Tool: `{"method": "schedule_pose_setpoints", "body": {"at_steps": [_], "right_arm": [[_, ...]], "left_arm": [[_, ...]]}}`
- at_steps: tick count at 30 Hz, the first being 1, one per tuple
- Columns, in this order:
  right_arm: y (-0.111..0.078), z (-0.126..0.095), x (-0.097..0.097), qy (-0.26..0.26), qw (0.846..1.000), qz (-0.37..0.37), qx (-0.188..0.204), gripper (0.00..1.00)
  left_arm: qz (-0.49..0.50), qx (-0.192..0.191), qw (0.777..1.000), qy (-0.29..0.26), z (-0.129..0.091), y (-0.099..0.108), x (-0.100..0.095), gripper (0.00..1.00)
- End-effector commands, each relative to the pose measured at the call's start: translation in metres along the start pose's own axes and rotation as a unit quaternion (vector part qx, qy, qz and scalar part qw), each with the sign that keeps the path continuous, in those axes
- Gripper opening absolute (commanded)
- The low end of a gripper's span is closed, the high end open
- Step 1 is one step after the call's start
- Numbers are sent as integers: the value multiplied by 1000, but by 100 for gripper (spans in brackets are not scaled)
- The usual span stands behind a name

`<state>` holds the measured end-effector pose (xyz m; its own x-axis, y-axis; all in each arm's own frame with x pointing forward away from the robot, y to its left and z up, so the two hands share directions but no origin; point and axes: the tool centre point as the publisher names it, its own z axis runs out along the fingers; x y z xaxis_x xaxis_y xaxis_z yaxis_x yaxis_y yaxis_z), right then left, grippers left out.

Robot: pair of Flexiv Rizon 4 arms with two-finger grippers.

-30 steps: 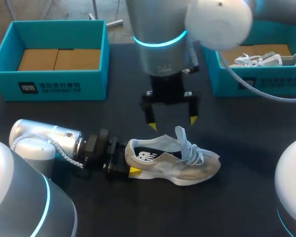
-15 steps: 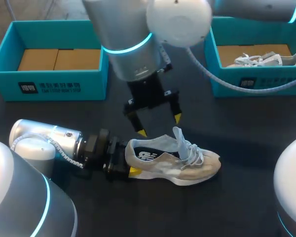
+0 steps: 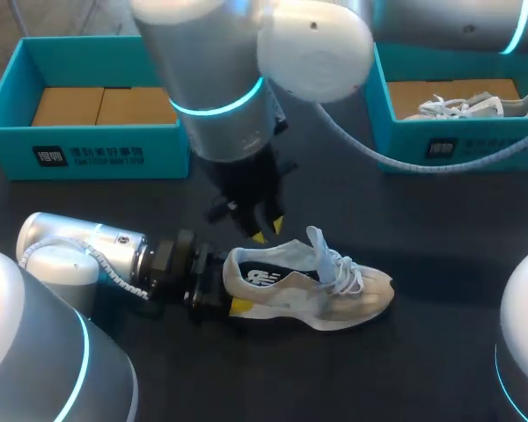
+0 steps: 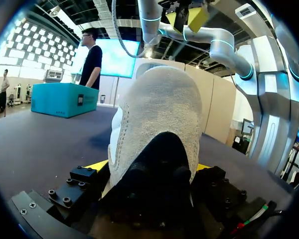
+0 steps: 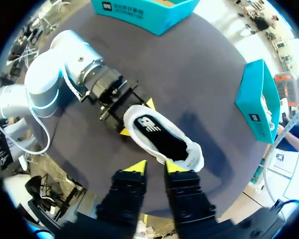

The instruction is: Take the shoe out of the shoebox, open the shoe tongue, remove and reinsert the insole, then place the shoe into the shoebox

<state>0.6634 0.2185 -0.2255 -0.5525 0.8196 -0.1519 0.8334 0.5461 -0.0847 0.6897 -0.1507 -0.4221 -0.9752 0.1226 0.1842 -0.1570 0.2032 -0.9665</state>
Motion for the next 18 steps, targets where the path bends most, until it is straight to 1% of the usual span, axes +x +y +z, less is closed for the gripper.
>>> {"method": "schedule_pose_setpoints", "body": {"at_steps": [1,8,10,11,13,15,16,17,18], "right_arm": [[-7,3,-9,27,999,0,-17,0],[-7,3,-9,27,999,0,-17,0],[-6,4,-8,27,999,-12,-16,0],[-5,5,-6,22,999,-29,-7,0],[-4,5,-2,11,999,-47,-3,0],[-2,5,3,-8,996,-88,2,0],[-1,5,4,-11,994,-111,-1,0],[1,7,7,-14,986,-165,-1,0],[2,9,9,-20,983,-182,-1,0]], "left_arm": [[0,0,1000,-1,-1,4,-2,0],[0,0,1000,-1,-1,4,-2,0],[0,0,1000,-1,-1,4,-2,0],[0,0,1000,-1,-1,4,-2,0],[0,0,1000,-1,-1,4,-2,0],[0,0,1000,-1,-1,4,-2,0],[0,0,1000,-1,-1,4,-2,0],[0,0,1000,-1,-1,4,-2,0],[0,0,1000,-1,-1,4,-2,0]]}}
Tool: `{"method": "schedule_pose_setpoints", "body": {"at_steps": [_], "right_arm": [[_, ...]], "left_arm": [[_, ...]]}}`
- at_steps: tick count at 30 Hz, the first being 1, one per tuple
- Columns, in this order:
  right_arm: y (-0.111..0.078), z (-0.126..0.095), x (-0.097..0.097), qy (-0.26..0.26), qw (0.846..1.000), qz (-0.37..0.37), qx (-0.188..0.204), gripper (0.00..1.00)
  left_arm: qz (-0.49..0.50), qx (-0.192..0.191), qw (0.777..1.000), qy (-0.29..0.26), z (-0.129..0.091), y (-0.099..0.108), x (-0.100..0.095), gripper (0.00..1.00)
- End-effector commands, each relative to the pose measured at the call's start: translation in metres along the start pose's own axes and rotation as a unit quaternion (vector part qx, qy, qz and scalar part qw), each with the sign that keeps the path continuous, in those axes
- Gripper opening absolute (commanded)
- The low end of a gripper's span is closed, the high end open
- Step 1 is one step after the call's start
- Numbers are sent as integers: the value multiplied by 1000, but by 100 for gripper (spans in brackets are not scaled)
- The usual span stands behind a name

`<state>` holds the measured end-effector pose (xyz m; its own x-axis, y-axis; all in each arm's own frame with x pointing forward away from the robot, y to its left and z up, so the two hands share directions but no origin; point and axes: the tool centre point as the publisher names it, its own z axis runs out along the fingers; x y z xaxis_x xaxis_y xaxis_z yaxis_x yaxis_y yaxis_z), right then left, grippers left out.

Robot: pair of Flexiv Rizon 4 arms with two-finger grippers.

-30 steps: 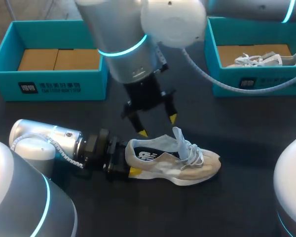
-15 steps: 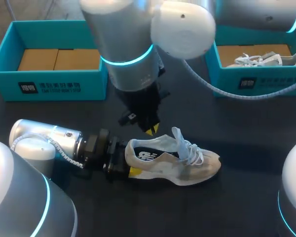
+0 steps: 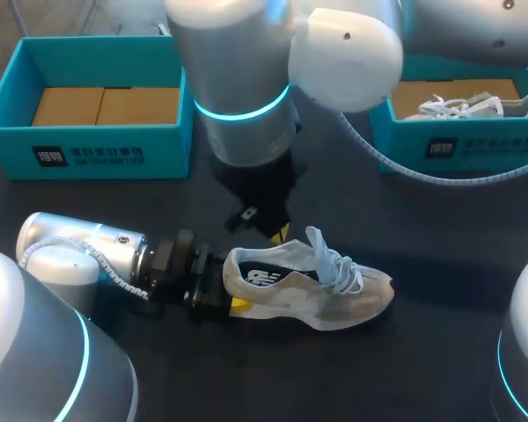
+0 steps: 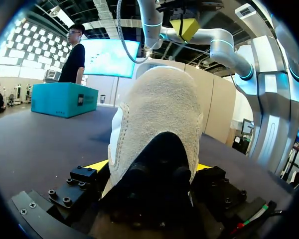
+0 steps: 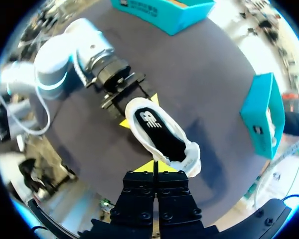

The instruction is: Take the shoe out of the shoebox, open the shoe tongue, remove and reinsert the insole, then place the shoe into the shoebox

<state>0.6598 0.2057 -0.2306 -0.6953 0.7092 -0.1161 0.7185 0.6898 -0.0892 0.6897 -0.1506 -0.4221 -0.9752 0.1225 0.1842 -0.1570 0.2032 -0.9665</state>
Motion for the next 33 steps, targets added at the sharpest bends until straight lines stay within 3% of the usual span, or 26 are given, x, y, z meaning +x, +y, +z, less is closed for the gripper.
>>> {"method": "schedule_pose_setpoints", "body": {"at_steps": [1,6,19,26,33], "right_arm": [[16,4,16,-25,995,-99,14,0],[17,7,22,-29,986,-164,-1,0],[17,7,22,-29,986,-164,-1,0],[26,43,0,4,981,-194,-2,0],[34,61,0,15,978,-207,5,0]], "left_arm": [[0,0,1000,-1,-1,4,-2,0],[0,0,1000,-1,-1,4,-2,0],[0,0,1000,-1,-1,4,-2,0],[0,0,1000,-1,-1,4,-2,0],[0,0,1000,-1,-1,4,-2,0]]}}
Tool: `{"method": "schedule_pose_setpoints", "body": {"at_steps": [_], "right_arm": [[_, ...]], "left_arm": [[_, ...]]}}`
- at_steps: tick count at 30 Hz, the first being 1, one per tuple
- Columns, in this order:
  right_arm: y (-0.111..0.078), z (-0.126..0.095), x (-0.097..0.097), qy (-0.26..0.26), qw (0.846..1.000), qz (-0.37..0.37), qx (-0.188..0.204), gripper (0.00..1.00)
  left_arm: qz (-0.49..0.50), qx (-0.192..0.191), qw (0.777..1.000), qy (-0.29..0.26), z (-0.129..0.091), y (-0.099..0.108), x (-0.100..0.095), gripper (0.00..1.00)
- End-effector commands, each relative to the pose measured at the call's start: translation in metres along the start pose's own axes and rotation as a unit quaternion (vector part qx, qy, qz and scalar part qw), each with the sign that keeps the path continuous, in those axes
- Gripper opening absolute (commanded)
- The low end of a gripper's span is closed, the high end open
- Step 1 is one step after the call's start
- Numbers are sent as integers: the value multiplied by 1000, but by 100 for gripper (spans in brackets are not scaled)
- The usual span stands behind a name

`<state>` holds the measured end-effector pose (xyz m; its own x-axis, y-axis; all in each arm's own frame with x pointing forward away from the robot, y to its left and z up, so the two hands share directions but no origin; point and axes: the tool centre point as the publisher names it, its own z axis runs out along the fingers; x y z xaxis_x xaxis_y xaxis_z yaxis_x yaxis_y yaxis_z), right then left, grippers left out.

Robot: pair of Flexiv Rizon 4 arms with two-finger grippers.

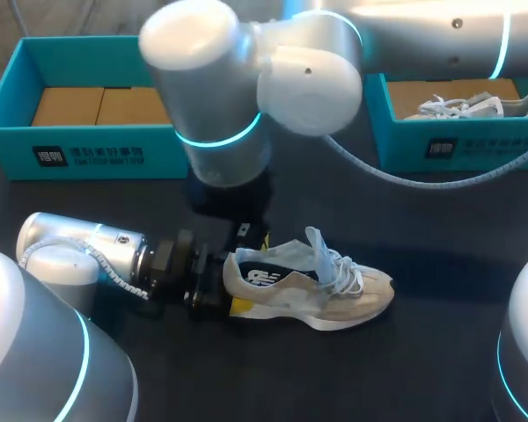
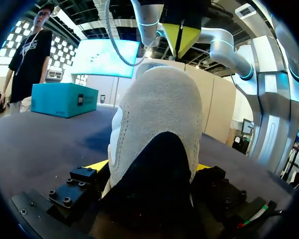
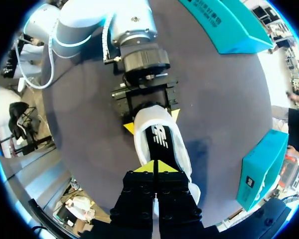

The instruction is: Take the shoe out of the shoebox, open the shoe tongue, remove and reinsert the insole, then place the shoe into the shoebox

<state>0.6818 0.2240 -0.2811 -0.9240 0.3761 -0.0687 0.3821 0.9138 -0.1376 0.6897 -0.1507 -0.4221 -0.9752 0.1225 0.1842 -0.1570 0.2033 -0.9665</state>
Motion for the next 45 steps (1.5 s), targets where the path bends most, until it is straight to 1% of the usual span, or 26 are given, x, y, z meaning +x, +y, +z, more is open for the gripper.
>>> {"method": "schedule_pose_setpoints", "body": {"at_steps": [1,10,21,29,32,39,45], "right_arm": [[1,15,-4,16,1000,-7,0,0],[0,40,-4,31,999,-23,-8,0],[-6,73,-21,50,996,-65,-21,0],[-9,88,-35,65,994,-86,-25,0],[-12,96,-39,76,993,-83,-30,0],[-27,105,-39,84,994,-68,-34,0],[-39,104,-36,83,994,-59,-35,0]], "left_arm": [[0,0,1000,-1,-1,4,-2,0],[0,0,1000,-1,-1,4,-2,0],[0,0,1000,-1,-1,4,-2,0],[0,0,1000,-1,-1,4,-2,0],[0,0,1000,-1,-1,4,-2,0],[0,0,1000,-1,-1,4,-2,0],[0,0,1000,-1,-1,4,-2,0]]}}
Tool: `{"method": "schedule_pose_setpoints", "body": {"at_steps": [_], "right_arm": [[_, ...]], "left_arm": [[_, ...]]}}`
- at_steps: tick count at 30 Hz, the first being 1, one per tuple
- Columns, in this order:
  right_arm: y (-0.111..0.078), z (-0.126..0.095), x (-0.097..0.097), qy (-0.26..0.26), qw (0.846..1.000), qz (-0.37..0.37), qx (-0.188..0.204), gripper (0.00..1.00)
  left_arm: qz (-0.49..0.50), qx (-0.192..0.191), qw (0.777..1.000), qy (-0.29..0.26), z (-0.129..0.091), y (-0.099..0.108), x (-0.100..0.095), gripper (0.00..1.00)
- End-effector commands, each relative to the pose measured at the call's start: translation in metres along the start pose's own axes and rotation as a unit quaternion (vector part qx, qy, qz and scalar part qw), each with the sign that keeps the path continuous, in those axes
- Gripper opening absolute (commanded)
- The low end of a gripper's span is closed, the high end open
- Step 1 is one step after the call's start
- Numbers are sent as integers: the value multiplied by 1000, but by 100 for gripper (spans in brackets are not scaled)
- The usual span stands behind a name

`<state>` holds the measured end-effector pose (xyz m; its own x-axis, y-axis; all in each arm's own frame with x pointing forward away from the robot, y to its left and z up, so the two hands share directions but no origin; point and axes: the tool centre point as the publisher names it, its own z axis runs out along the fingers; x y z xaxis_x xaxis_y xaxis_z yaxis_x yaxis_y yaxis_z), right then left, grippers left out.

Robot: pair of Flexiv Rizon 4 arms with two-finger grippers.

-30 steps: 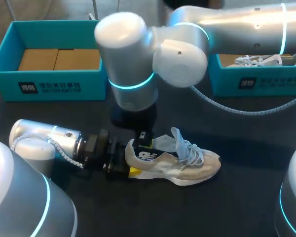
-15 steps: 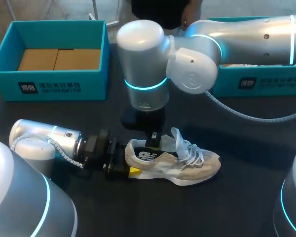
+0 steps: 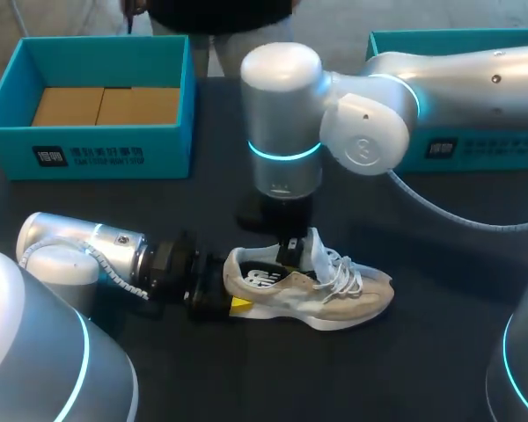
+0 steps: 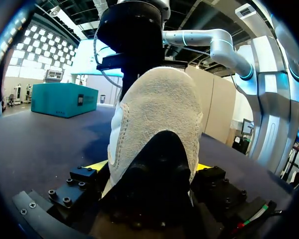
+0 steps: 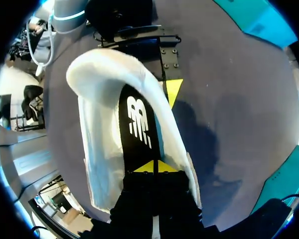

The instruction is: Take the shoe out of the shoebox, open the shoe tongue, remove and reinsert the insole, then place the shoe into the shoebox

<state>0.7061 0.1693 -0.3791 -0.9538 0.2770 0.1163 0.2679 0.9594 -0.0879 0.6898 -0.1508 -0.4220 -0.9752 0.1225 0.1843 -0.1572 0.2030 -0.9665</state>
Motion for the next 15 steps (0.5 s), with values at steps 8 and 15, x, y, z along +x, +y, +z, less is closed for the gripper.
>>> {"method": "schedule_pose_setpoints", "body": {"at_steps": [8,15], "right_arm": [[-15,2,2,-9,1000,-1,-20,0],[-21,6,0,-17,999,-1,-38,20]], "left_arm": [[0,0,1000,-1,-1,4,-2,0],[0,0,1000,-1,-1,4,-2,0]]}}
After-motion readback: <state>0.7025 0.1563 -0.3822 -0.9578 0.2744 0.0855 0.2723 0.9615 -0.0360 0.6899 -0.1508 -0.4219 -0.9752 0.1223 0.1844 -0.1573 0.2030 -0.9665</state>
